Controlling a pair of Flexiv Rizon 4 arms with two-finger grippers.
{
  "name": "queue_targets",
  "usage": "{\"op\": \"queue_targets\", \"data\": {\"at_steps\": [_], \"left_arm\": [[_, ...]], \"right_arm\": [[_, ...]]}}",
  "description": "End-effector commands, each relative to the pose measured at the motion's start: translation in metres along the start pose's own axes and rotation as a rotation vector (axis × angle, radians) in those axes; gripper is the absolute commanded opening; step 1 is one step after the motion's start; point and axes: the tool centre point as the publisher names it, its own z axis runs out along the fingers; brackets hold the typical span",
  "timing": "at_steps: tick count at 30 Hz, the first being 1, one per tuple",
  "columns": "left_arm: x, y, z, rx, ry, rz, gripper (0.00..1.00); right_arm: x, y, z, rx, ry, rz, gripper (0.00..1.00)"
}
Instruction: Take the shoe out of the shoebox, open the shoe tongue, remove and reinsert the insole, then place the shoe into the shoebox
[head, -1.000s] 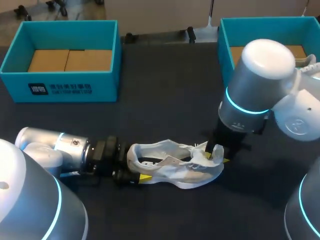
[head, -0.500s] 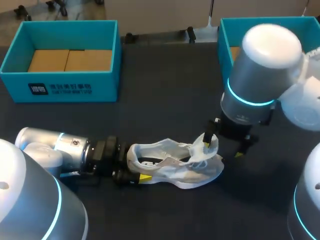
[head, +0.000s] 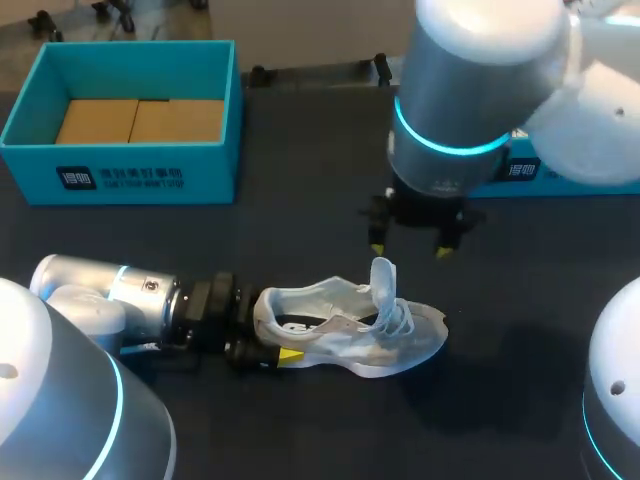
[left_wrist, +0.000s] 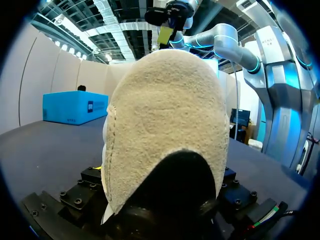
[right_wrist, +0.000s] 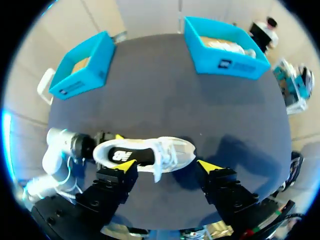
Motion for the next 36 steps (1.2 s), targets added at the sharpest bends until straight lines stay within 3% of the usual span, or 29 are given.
{"op": "queue_targets", "data": {"at_steps": [1,3,4,5,6,13,16,33,36], "left_arm": [[0.001,0.001,0.000,0.000,-0.002,0.000,0.00],[0.001,0.001,0.000,0.000,-0.002,0.000,0.00],[0.001,0.001,0.000,0.000,-0.002,0.000,0.00],[0.001,0.001,0.000,0.000,-0.002,0.000,0.00],[0.001,0.001,0.000,0.000,-0.002,0.000,0.00],[0.001,0.001,0.000,0.000,-0.002,0.000,0.00],[0.001,0.001,0.000,0.000,-0.002,0.000,0.00],[0.001,0.001,0.000,0.000,-0.002,0.000,0.00],[0.001,0.001,0.000,0.000,-0.002,0.000,0.00]], "right_arm": [[0.026,0.006,-0.014,0.009,-0.184,-0.089,0.47],[0.034,0.006,-0.015,0.009,-0.174,-0.142,0.42],[0.039,0.005,-0.016,0.002,-0.158,-0.186,0.33],[0.043,0.005,-0.017,0.004,-0.162,-0.211,0.13],[0.046,0.005,-0.016,0.005,-0.153,-0.241,0.00],[0.061,0.008,-0.009,0.029,-0.084,-0.502,0.00],[0.071,-0.004,-0.009,-0.082,0.047,-0.825,0.00],[0.071,-0.004,-0.009,-0.082,0.047,-0.825,0.00],[0.084,-0.005,0.008,-0.081,0.060,-0.942,0.00]]}}
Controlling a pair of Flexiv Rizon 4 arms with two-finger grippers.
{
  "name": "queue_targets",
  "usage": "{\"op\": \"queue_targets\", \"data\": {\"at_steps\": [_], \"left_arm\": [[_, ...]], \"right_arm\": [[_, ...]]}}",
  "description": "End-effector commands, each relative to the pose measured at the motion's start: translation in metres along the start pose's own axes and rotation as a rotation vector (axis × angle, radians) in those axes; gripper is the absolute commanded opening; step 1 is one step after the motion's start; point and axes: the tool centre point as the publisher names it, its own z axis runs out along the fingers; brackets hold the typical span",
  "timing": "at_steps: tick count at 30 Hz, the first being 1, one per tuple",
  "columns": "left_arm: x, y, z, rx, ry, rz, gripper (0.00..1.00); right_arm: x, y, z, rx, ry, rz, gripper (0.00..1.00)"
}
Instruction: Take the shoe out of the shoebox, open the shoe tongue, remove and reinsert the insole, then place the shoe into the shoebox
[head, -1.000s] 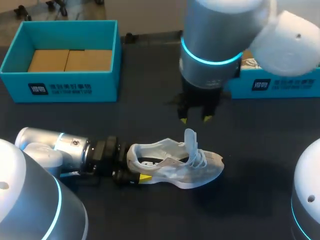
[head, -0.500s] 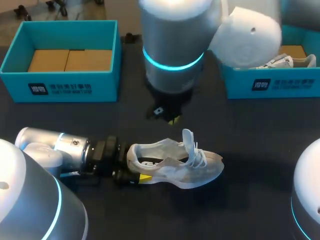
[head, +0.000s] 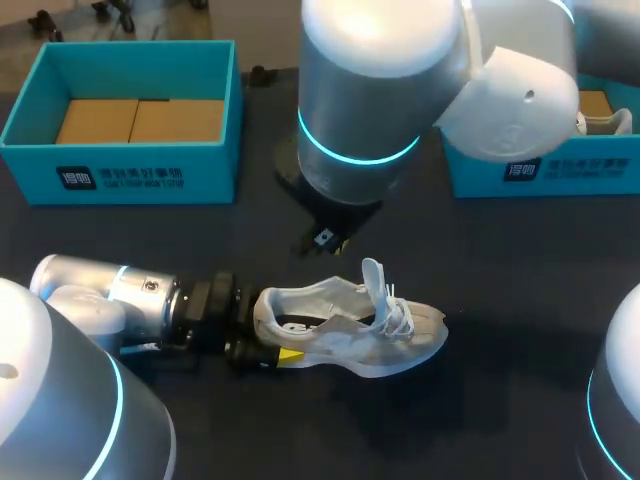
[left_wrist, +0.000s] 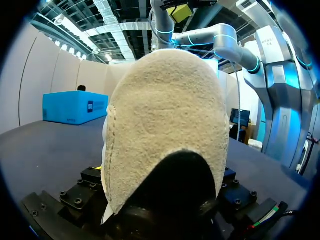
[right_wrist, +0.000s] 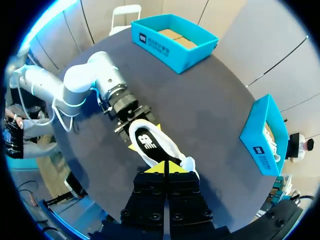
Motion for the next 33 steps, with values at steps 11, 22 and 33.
{"op": "queue_targets", "data": {"at_steps": [11,22,33], "left_arm": [[0.001,0.001,0.000,0.000,-0.002,0.000,0.00],[0.001,0.001,0.000,0.000,-0.002,0.000,0.00],[0.001,0.001,0.000,0.000,-0.002,0.000,0.00]], "right_arm": [[0.025,0.015,0.044,-0.028,0.135,-0.377,0.00],[0.042,0.027,0.070,0.007,0.129,-0.508,0.00],[0.054,0.024,0.102,0.026,0.155,-0.602,0.00]]}}
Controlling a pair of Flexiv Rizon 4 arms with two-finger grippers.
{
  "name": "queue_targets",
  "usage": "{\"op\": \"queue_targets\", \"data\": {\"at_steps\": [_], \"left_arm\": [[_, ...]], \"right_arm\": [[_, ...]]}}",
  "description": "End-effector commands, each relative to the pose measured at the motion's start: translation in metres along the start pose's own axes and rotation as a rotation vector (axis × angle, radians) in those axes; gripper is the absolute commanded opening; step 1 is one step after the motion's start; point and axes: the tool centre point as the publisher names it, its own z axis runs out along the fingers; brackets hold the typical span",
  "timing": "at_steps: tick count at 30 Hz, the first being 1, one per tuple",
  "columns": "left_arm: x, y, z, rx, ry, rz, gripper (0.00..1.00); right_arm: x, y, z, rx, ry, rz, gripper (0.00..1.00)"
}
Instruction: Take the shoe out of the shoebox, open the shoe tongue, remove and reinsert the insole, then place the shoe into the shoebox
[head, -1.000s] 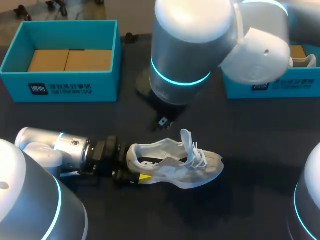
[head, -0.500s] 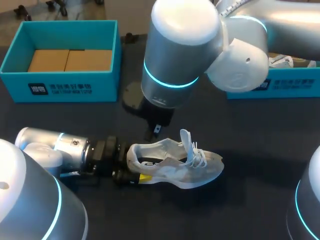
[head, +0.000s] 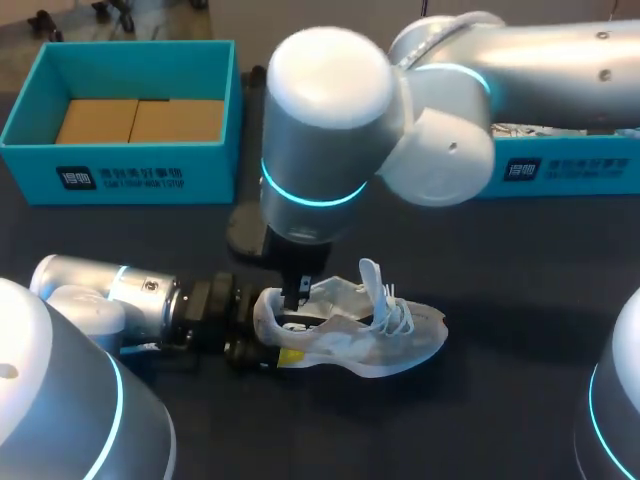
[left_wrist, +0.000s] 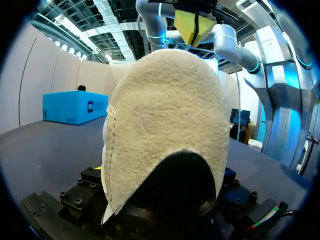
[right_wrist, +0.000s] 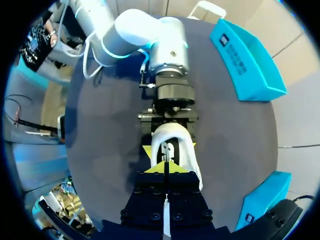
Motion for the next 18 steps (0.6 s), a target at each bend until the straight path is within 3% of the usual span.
{"op": "queue_targets", "data": {"at_steps": [1,8,12,18], "left_arm": [[0.001,0.001,0.000,0.000,-0.002,0.000,0.00],[0.001,0.001,0.000,0.000,-0.002,0.000,0.00],[0.001,0.001,0.000,0.000,-0.002,0.000,0.00],[0.001,0.001,0.000,0.000,-0.002,0.000,0.00]], "right_arm": [[-0.002,0.009,0.012,0.012,0.008,0.000,0.00],[-0.002,0.009,0.012,0.012,0.008,0.000,0.00],[-0.003,0.006,0.039,0.016,0.043,-0.036,0.00],[-0.004,0.000,0.058,0.014,0.044,-0.056,0.00]]}}
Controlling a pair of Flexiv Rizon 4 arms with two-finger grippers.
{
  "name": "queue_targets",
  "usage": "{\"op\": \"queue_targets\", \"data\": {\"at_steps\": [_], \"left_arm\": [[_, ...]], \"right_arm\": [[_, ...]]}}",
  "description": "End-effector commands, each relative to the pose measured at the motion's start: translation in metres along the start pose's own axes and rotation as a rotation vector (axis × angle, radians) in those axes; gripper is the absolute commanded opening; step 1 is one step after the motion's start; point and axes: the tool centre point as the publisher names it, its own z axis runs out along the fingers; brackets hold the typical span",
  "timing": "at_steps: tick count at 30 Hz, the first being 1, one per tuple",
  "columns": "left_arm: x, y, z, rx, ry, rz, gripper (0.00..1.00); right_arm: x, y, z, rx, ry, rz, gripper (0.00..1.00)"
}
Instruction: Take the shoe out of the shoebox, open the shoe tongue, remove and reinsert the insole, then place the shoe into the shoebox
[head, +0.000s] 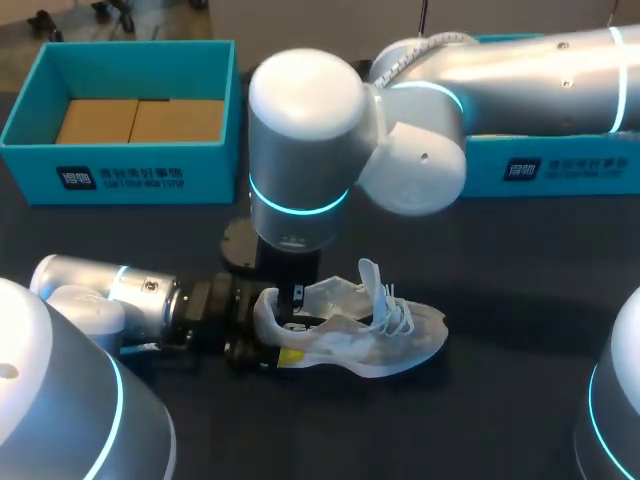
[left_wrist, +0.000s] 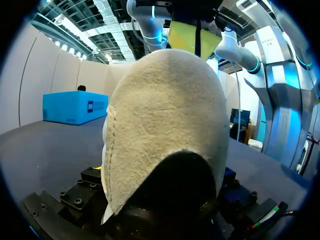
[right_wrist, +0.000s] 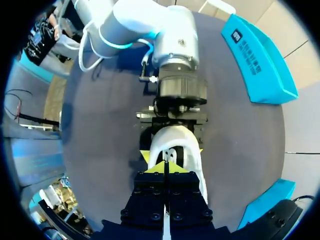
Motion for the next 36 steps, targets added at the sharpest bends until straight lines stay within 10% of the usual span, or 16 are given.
{"op": "queue_targets", "data": {"at_steps": [1,36], "left_arm": [[0.001,0.001,0.001,0.000,-0.002,0.000,0.00],[0.001,0.001,0.001,0.000,-0.002,0.000,0.00]], "right_arm": [[-0.003,-0.003,0.021,-0.006,0.007,0.001,0.00],[-0.018,-0.047,0.063,-0.007,-0.009,0.007,0.00]]}}
